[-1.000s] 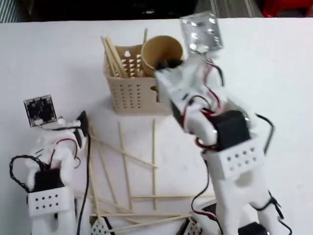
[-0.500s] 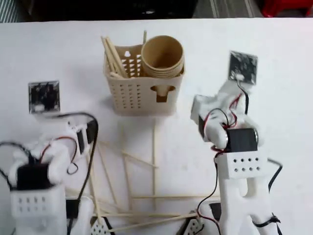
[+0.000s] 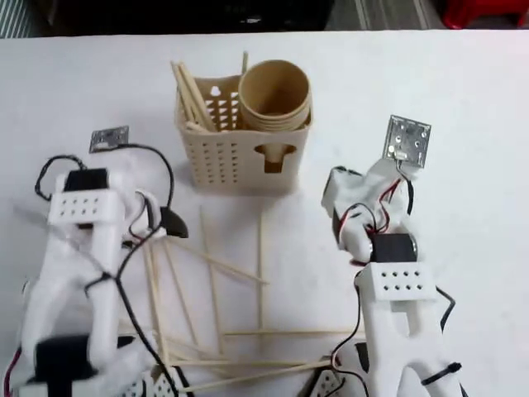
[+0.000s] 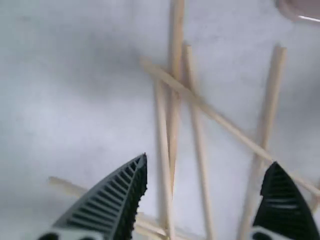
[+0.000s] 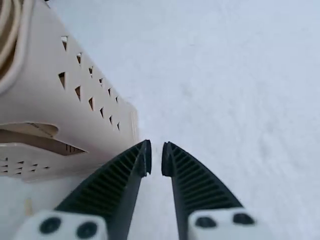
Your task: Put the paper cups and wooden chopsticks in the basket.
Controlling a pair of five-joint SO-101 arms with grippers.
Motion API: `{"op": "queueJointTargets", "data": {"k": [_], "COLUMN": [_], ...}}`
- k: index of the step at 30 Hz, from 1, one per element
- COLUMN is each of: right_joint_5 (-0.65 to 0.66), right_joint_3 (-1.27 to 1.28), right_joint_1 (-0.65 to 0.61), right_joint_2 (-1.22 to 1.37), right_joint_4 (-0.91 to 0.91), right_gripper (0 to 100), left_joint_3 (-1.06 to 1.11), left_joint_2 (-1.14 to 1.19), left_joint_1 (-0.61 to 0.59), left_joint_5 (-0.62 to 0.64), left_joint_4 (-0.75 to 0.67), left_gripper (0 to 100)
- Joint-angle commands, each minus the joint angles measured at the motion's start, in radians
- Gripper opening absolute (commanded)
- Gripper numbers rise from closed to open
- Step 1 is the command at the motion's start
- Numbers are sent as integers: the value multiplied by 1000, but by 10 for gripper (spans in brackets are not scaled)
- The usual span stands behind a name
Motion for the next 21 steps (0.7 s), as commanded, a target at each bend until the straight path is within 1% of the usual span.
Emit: {"op": "queueJointTargets", "data": {"k": [1,8,17,21], "right_joint_5": [-6,-6,-6,-6], "right_joint_3": [-8,-8,-8,-8], "right_joint_1": [10,12,12,12], "right_joint_2": [-19,-19,-19,-19], "right_joint_4": [-19,-19,-19,-19], "right_gripper": [50,50,51,50], "left_joint_3": [-38,-41,-46,-58], "left_joint_2": [82,236,360,367], "left_joint_1": [-15,-13,-7,-5], "left_joint_5": [11,11,11,11], "left_joint_4": [-72,-173,-310,-310], "left_gripper": [332,262,154,130]}}
